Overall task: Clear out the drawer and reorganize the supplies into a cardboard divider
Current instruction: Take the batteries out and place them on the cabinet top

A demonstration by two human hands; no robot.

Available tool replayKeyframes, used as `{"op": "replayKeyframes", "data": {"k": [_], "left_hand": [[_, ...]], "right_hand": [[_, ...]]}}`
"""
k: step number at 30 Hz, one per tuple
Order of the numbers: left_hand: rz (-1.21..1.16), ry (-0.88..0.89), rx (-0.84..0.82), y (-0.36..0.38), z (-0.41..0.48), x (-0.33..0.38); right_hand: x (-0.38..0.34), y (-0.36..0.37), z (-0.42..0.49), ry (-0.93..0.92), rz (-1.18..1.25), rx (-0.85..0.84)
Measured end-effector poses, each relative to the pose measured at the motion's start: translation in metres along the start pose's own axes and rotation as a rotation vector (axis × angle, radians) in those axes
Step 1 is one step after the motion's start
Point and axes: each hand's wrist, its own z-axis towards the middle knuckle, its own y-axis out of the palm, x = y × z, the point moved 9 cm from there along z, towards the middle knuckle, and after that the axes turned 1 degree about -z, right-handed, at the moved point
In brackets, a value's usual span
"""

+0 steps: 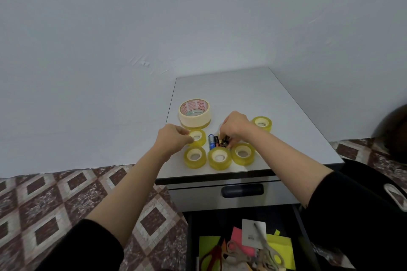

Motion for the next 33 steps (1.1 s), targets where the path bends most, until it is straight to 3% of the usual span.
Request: {"op": "replayKeyframes", "data": {"k": [23, 29, 33], "left_hand": [[0.008, 0.019, 0.006, 0.007, 0.000, 0.002], [0.067, 0.206, 0.137, -0.008, -0.028, 0.021], [-0.029, 0.298, 0.117, -0.006, -0.064, 0.029]], "right_hand": [[0.002, -0.011, 0.000, -0.003, 0.021, 0.070], [-0.003, -0.048, -0.029, -0.164, 0.140, 0.250], [0.004, -0.065, -0.070, -0.251, 0.242, 0.298]]}}
